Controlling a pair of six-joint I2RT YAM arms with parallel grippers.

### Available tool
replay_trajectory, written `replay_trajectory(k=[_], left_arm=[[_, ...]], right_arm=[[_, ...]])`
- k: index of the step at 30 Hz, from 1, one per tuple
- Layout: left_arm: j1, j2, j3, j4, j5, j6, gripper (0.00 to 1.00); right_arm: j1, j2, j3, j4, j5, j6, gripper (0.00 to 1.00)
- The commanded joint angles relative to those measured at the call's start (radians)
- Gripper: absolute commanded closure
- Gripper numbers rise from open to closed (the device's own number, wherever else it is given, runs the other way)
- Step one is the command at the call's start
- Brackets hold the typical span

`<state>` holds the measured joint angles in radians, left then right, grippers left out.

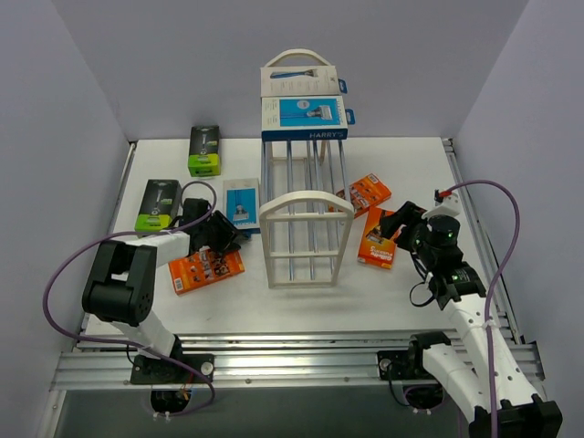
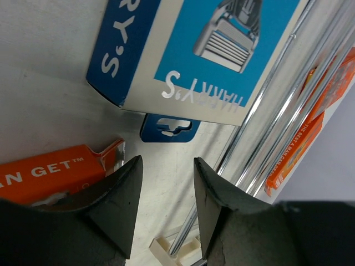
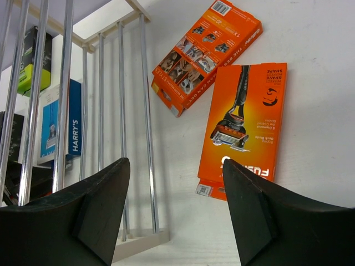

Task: Place and organize the shaving razors onto the shelf
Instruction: Grab a shaving razor with the left arm

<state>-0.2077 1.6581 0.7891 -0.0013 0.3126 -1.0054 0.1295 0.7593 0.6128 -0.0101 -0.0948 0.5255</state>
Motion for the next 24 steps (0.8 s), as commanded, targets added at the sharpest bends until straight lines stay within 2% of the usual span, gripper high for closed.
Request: replay_trajectory(k=[1,7,24], left_arm=[[0.002,0.014,0.038,0.006,-0.015,0.016,0.5],[0.002,0.028,0.042,0.027,-0.016,0.021,0.53],[0.016,0.049,0.085,0.032,-0.053,0.077,0.53]], right_arm=[[-0.011,0.014,-0.005,0.032,-0.009,-0.009,0.37],[-0.018,0.029,-0.007,0.044,-0.031,-0.01,0.36],[-0.034,0.044,-0.015,0.056,-0.066,-0.012,0.35]])
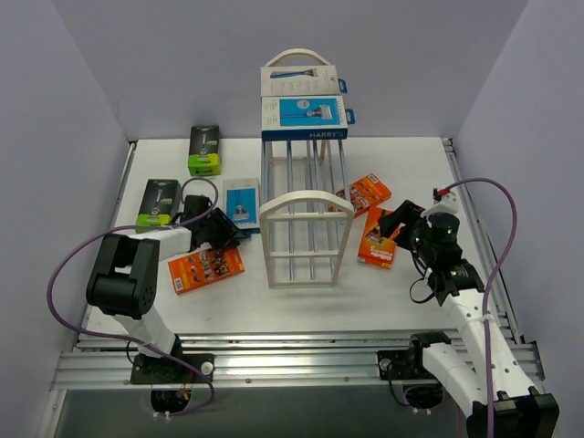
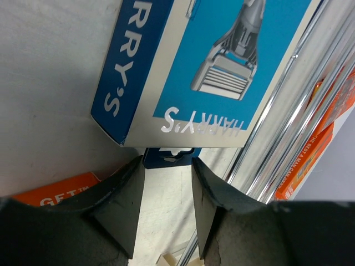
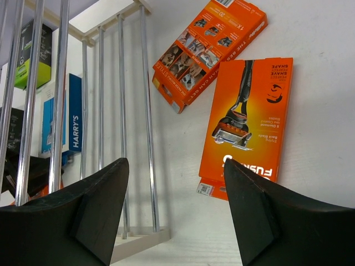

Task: Place and organize the shaving razors onto the shelf
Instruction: Grab a shaving razor with the left arm

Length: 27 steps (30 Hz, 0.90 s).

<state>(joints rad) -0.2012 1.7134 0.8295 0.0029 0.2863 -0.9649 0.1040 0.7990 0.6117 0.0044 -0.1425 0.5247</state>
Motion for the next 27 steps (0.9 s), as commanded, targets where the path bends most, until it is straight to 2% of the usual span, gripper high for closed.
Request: replay_trajectory(k=[1,15,27], left_arm=[[0.009,-0.005,0.049,0.022,-0.029,0.041,0.53],[0.034,0.038,0.076,0.016,0.001,0.051,0.54],[0.057,0.026,0.085,0.009,0.001,0.061,0.62]], right_arm=[[-0.009,0.006,-0.013,0.042,-0.02,-0.011,0.35],[-0.01,-0.006,-0.021,0.04,-0.025,-0.012,0.34],[-0.01,-0.021,-0.024,0.035,-0.017,-0.014,0.34]])
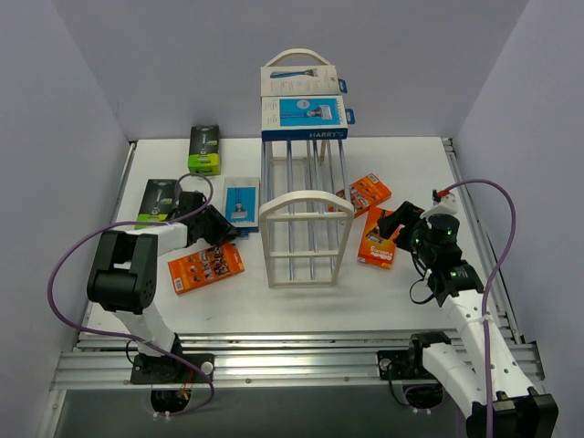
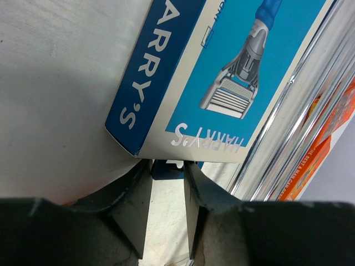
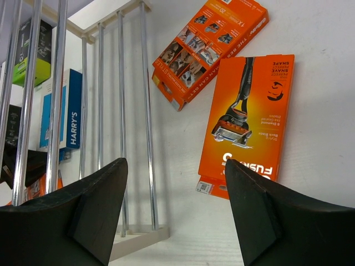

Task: Place and organize the shaving razors onto the shelf
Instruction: Grab a shaving razor with the left arm, then pass the shaving razor from the left arm to the right

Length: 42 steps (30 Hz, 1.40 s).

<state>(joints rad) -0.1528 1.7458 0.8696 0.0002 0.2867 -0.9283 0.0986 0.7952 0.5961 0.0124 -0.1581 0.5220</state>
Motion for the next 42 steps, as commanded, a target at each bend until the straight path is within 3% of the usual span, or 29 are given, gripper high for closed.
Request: replay_trajectory(k=[1,4,22,25,33,41,42], left_arm=[[0.01,-0.006,0.045,0.012,0.002,0.025,0.64],[0.022,-0.003,0.049,0.018,0.025,0.023,0.73],[0.145,-0.163,0.048,0.009,0.069,0.023,0.98],[0.197,-0.196,0.052,0.011,0.089,0.035,0.98],[0.2,-0.256,0.152,-0.075,0.143,0.149,0.98],[0.164,-0.353,0.262,-0.275,0.005,0.321,0.98],[0.115,-0.359,0.269,-0.285,-0.006,0.325,0.98]], right_arm=[[-0.005,-0.017,-0.01,0.027,0.0,-0.011,0.34],[-0.005,-0.019,-0.01,0.026,-0.001,-0.01,0.34],[-0.005,-0.019,0.007,-0.002,0.009,-0.013,0.32],[-0.005,-0.011,0.019,-0.008,0.006,-0.008,0.32],[-0.005,-0.025,0.039,-0.043,-0.006,0.015,0.31],[-0.005,-0.056,0.08,-0.101,-0.017,0.029,0.31],[-0.005,-0.06,0.082,-0.104,-0.02,0.033,0.31]])
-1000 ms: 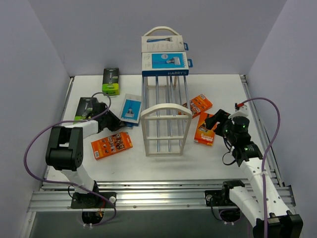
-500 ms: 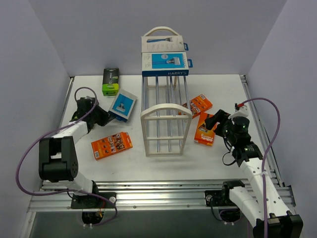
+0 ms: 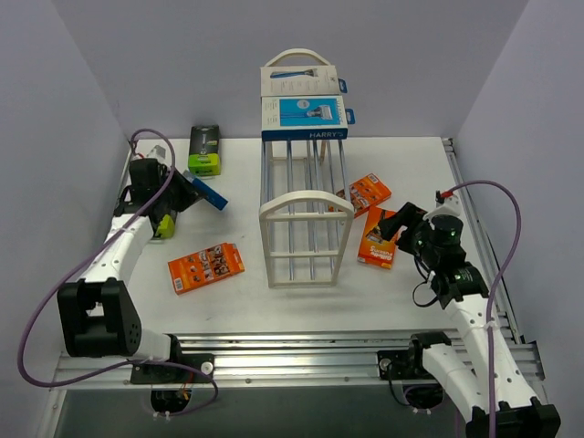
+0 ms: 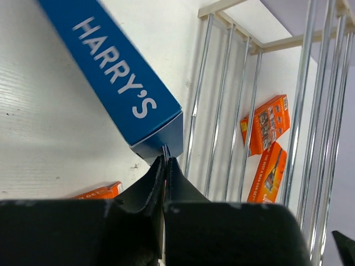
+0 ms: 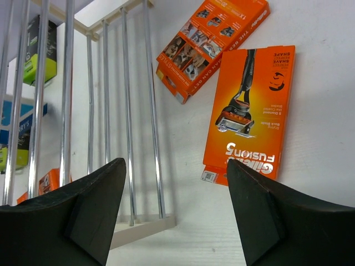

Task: Place and organize the shaving razors onto the shelf
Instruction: Pass the shaving razor from the left arm to the right

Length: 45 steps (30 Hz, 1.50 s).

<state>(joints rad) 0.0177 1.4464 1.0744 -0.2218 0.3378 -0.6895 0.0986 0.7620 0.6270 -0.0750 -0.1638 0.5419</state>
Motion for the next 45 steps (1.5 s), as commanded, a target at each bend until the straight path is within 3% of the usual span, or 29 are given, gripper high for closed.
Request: replay_trajectory(k=[1,15,22,29,41,45], left_arm=[[-0.064,-0.075,0.065,-0.07,-0.065,0.087,0.98],[0.036,-0.349,-0.036,-0.076,0.001,-0.077,0.98],[0.048,-0.493,-0.086,-0.015,0.059,-0.295,0.98],[0.051,-0.584,-0.08,0.025,0.044,-0.416,0.98],[0.051,-0.653,-0.067,0.18,0.064,-0.53,0.98],[0.048,-0.65,-0.045,0.251,0.095,-0.527,0.98]], right_arm=[[-0.005,-0.038,0.056,-0.029,-0.016,0.015,0.31],[-0.004,-0.076,0.166,-0.132,-0.063,0.082,0.31],[-0.002,-0.101,0.267,-0.132,-0.124,0.122,0.31],[-0.002,-0.089,0.347,-0.12,-0.19,0.142,0.31],[0.0,-0.003,0.51,0.018,-0.329,0.245,0.28],[0.0,-0.003,0.513,0.177,-0.384,0.289,0.25]])
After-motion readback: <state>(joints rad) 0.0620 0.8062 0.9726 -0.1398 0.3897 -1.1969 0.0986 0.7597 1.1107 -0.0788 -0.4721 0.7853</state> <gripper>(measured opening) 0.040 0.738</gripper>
